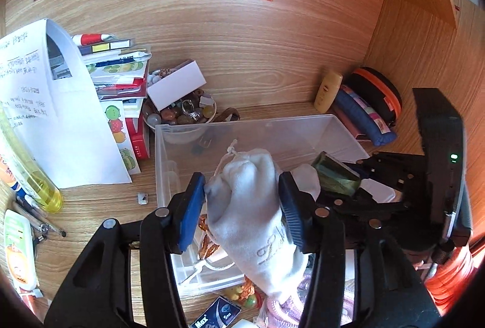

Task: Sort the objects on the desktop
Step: 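Lower the white pouch and green bottle into the clear box and open both grippers, then grasp the teal tube with the left gripper while the right gripper grasps the round white lid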

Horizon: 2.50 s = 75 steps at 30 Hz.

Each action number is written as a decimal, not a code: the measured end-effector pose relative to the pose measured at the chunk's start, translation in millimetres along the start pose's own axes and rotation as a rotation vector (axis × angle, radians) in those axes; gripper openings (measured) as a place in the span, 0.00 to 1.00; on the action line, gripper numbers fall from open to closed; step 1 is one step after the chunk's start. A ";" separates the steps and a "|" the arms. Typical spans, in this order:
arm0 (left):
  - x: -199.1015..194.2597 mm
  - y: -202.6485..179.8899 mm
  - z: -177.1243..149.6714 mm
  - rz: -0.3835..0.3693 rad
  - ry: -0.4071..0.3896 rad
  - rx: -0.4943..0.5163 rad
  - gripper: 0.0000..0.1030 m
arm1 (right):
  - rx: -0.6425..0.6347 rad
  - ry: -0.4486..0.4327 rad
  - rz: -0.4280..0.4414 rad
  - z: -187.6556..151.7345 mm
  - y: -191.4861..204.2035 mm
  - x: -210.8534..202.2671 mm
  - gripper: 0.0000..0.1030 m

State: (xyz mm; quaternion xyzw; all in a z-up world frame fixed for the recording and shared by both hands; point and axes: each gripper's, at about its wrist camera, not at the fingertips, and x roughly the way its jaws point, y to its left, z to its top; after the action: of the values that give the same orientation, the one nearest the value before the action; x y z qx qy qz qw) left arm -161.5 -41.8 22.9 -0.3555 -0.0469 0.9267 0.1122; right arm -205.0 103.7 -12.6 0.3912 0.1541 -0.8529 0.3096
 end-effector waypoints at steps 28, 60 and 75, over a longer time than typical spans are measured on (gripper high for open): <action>-10.3 3.4 -28.5 0.059 0.056 0.109 0.57 | -0.017 0.068 0.030 9.4 2.0 21.2 0.37; 17.6 -39.6 -12.0 0.052 0.105 0.119 0.61 | 0.028 -0.036 -0.027 -33.3 -25.8 -50.5 0.56; -39.4 -16.2 -42.1 0.123 0.056 0.075 0.74 | -0.003 -0.075 -0.043 -61.8 1.4 -78.4 0.71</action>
State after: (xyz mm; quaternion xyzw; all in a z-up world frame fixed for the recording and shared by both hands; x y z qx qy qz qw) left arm -102.0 -35.3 19.8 -0.3791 0.0128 0.9226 0.0696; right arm -129.3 165.8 7.2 0.3550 0.1519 -0.8731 0.2976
